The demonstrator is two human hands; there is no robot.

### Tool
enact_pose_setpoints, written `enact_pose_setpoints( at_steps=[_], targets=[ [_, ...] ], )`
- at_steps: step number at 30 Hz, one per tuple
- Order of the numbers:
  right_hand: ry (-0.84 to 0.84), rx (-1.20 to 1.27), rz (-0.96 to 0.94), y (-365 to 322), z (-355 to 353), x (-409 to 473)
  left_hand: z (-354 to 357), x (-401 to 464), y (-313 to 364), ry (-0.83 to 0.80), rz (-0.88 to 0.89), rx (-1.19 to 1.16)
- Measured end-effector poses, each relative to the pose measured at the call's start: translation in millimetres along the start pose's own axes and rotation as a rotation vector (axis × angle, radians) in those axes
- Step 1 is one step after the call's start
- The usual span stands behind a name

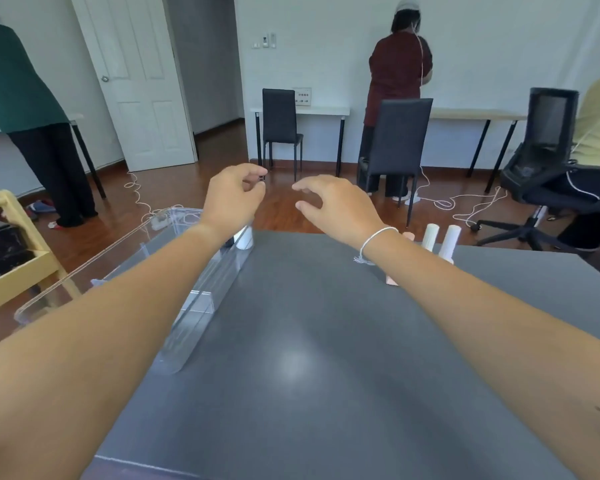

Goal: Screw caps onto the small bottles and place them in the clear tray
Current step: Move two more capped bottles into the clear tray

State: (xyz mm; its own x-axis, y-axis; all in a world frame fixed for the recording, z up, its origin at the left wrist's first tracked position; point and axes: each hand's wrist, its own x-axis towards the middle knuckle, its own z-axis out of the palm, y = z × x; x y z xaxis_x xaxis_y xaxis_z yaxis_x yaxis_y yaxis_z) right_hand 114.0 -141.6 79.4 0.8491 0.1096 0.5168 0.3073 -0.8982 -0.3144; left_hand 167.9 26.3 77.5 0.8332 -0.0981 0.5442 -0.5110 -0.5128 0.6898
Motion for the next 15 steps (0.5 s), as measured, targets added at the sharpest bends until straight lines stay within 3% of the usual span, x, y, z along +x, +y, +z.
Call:
enact_pose_setpoints(
  at_steps=[9,15],
  targets=[
    [0.320,0.047,0.161,66.6,-78.4,-77.6,76.0,-31.5,86.3,-0.221,0.177,-0.134],
    [0.326,0.038,0.305,111.1,-90.2,-122.2,122.9,-49.2,119.3,-0.424,0.245,-0.006]
  ],
)
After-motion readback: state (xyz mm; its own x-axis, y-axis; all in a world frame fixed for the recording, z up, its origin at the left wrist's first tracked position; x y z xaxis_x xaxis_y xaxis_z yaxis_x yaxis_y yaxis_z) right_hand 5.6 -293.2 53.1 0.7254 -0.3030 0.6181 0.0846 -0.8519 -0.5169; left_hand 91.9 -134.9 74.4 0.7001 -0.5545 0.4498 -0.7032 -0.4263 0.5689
